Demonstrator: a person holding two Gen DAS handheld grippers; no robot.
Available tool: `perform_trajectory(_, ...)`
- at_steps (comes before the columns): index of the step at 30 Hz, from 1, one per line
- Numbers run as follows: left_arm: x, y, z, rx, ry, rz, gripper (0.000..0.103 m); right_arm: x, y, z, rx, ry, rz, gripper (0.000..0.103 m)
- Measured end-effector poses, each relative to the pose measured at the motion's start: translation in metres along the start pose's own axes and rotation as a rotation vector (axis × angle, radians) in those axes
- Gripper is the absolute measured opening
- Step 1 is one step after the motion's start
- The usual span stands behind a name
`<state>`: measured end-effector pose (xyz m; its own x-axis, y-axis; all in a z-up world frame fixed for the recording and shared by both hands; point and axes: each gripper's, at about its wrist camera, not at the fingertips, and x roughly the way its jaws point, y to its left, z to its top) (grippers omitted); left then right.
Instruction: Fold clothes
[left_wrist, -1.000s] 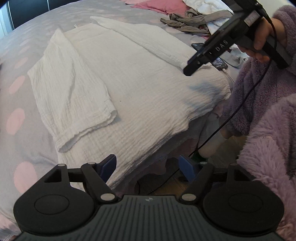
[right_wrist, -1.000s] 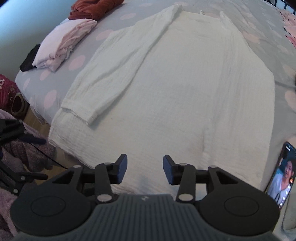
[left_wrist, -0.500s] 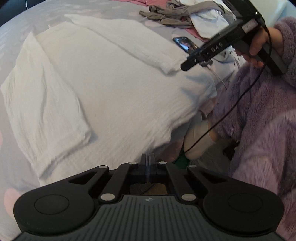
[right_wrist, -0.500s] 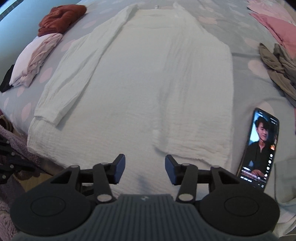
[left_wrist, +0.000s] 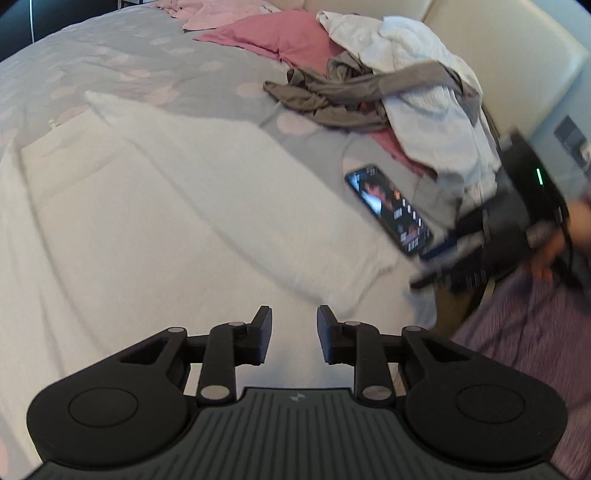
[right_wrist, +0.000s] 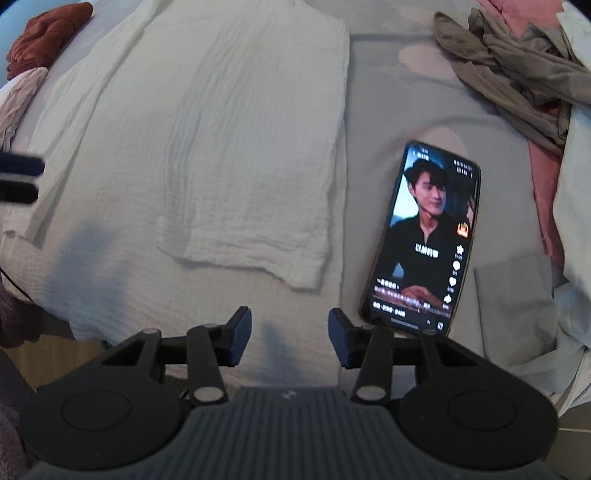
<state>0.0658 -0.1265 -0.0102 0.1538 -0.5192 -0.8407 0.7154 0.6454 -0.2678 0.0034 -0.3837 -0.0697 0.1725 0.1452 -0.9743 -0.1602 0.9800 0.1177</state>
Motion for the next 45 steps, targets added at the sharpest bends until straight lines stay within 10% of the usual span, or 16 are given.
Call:
perform_trajectory(8, 0.081, 0.012, 0.108, -0.180, 0.033, -0.082, 0.024, 0.018, -0.017, -0.023, 0.003, 0.094, 0.050, 0.050)
perform_trajectory(19, 0.183, 0.030, 0.200, -0.284, 0.091, 0.072, 0.024, 0.039, -0.011, -0.011, -0.151, 0.197, 0.078, 0.050)
perform_trajectory(27, 0.224, 0.031, 0.209, -0.300, 0.198, 0.236, 0.024, 0.037, -0.023, -0.012, -0.068, 0.186, 0.130, 0.049)
perform_trajectory(32, 0.228, 0.033, 0.199, -0.277, 0.172, 0.258, 0.011, 0.032, -0.026, -0.018, -0.036, 0.161, 0.108, 0.026)
perform_trajectory(34, 0.218, 0.033, 0.198, -0.267, 0.146, 0.244, 0.004, 0.026, -0.025, -0.021, -0.035, 0.150, 0.113, 0.007)
perform_trajectory(45, 0.146, 0.040, 0.192, -0.269, -0.018, 0.104, 0.000, -0.030, 0.008, -0.011, -0.080, 0.072, 0.119, 0.006)
